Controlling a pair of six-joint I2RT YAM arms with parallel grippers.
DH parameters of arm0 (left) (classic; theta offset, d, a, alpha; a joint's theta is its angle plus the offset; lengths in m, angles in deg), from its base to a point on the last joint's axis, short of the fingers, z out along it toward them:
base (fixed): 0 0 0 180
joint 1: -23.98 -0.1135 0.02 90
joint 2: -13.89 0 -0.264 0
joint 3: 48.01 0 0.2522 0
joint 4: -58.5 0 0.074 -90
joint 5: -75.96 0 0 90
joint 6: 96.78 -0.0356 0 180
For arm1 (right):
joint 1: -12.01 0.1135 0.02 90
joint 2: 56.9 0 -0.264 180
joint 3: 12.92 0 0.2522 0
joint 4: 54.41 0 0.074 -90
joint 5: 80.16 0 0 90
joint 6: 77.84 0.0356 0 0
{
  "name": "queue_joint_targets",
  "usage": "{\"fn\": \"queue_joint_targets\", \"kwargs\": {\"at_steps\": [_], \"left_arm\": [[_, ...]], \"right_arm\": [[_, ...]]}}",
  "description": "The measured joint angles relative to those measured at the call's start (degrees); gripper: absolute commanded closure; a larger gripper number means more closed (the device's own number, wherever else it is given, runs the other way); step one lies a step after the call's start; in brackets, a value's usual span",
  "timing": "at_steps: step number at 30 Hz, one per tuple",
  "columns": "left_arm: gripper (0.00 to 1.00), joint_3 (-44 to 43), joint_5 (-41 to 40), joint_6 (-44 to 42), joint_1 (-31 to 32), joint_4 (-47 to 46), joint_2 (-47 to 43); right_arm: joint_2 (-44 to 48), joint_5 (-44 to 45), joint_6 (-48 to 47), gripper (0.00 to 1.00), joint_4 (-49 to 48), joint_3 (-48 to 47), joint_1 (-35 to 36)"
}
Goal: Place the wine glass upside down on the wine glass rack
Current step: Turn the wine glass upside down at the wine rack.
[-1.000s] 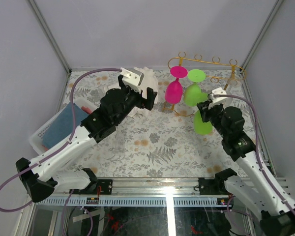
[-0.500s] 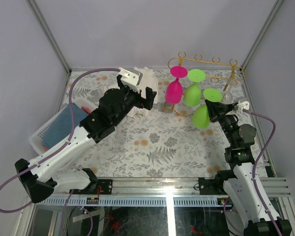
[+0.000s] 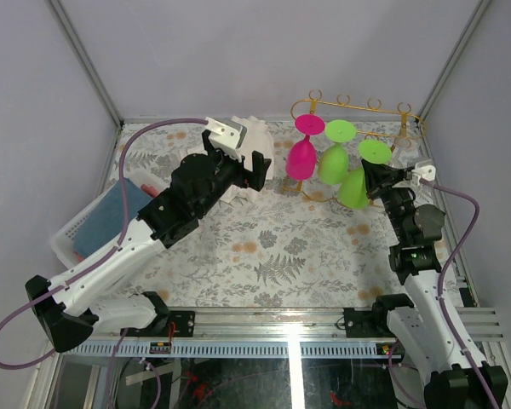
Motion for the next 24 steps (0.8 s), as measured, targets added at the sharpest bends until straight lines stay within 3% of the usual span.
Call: {"fn": "queue_joint_targets", "kwargs": {"at_steps": [24], "left_arm": [[0.11,0.1,0.0,0.0,-0.2,0.0,0.0]], "right_arm": [[-10.5,3.2,-2.2,1.0,3.1,-6.9,0.0]]}}
